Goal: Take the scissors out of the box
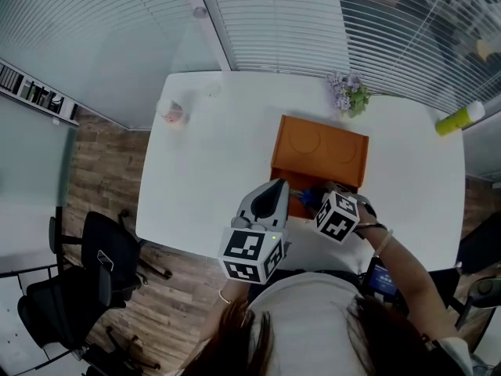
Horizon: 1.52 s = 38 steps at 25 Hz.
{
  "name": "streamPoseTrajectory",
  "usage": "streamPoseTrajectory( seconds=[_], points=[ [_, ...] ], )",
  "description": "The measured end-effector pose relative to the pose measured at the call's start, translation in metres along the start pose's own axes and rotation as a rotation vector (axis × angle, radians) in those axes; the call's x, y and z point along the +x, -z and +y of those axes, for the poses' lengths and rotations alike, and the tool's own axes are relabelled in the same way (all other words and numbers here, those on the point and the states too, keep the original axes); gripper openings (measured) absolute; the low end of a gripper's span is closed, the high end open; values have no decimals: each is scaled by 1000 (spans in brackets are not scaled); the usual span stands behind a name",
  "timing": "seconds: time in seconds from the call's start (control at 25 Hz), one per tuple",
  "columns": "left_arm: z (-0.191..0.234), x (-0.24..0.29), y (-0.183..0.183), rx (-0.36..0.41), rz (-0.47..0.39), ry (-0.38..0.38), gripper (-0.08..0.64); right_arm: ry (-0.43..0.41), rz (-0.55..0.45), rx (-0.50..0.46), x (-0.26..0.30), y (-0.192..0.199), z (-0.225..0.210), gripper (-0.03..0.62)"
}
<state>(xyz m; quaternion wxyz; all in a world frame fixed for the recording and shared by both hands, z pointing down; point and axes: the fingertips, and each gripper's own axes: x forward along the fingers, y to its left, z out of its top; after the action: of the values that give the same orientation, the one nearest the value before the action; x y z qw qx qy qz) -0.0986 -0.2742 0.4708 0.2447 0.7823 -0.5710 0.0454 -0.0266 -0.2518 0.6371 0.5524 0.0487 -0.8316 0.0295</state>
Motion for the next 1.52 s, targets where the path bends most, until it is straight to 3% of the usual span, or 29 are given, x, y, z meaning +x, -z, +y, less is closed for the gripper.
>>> streamPoseTrajectory(
  seconds=[0.24, 0.68, 1.52],
  points=[
    [0, 0, 1, -14, -4, 1, 20, 5, -18, -30, 0, -1, 3, 117],
    [-6, -3, 2, -3, -6, 10, 20, 37, -68, -48, -4, -4, 2, 111],
    [-27, -12, -5, 39, -36, 49, 20, 135, -168, 32, -39, -5, 2, 110]
  ],
)
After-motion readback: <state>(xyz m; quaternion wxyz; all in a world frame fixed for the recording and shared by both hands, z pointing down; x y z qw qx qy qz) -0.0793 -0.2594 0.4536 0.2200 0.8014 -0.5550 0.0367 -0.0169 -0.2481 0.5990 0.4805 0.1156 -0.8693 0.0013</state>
